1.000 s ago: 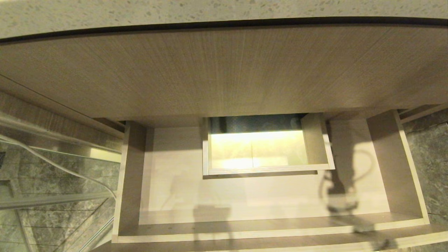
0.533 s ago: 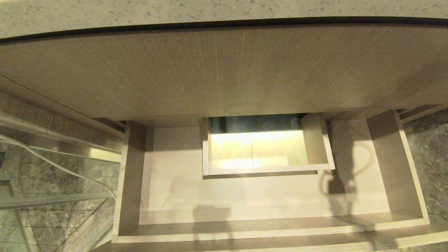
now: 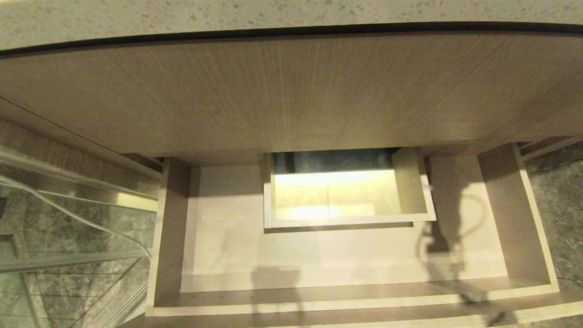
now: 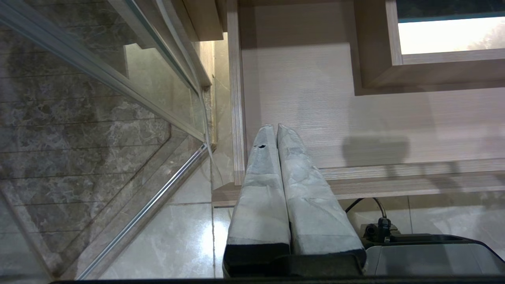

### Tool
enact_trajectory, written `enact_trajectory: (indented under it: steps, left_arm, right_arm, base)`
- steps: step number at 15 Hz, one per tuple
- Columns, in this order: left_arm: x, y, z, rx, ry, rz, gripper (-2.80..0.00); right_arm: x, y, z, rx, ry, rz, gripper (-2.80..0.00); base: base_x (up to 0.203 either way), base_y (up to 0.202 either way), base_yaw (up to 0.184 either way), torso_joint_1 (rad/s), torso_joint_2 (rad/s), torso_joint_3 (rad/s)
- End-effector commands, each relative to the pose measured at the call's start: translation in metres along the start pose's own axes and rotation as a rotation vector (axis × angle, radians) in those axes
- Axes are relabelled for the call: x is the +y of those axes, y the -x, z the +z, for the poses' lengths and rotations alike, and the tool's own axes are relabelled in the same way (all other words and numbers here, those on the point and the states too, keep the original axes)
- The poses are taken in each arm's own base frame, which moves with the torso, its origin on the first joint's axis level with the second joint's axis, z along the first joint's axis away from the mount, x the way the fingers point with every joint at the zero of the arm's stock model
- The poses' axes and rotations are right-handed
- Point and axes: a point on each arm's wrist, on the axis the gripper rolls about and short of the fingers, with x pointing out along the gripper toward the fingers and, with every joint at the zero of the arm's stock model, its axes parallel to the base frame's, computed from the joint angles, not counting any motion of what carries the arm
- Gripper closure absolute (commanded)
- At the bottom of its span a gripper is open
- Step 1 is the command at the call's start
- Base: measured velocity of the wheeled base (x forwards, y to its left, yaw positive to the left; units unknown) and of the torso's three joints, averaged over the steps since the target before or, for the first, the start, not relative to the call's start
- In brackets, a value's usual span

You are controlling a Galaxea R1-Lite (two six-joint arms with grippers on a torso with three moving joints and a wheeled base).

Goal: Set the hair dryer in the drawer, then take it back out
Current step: Place it on the countertop

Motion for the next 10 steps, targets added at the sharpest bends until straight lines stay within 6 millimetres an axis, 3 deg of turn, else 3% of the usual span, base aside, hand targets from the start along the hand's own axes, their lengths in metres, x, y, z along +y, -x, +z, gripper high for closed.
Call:
enact_trajectory:
  steps: [1, 6, 8, 10]
  left_arm:
    - [0.000, 0.000, 0.000, 0.000, 0.000, 0.000, 0.00]
    - [0.000, 0.000, 0.000, 0.000, 0.000, 0.000, 0.00]
    - [0.000, 0.000, 0.000, 0.000, 0.000, 0.000, 0.00]
    - [0.000, 0.000, 0.000, 0.000, 0.000, 0.000, 0.00]
  right_arm:
    - [-0.019, 0.041, 0.003, -0.024, 0.040, -0.059, 0.00]
    - [-0.012, 0.115, -0.010, 0.016, 0.098, -0.037, 0.00]
    - [0.002, 0.123, -0.019, 0.092, 0.104, -0.014, 0.00]
    - [0.023, 0.116, -0.030, 0.218, 0.132, 0.050, 0.00]
  base:
    - [0.000, 0.000, 0.000, 0.000, 0.00, 0.000]
    - [0.000, 0.000, 0.000, 0.000, 0.00, 0.000]
    - [0.000, 0.000, 0.000, 0.000, 0.00, 0.000]
    - [0.000, 0.000, 0.000, 0.000, 0.00, 0.000]
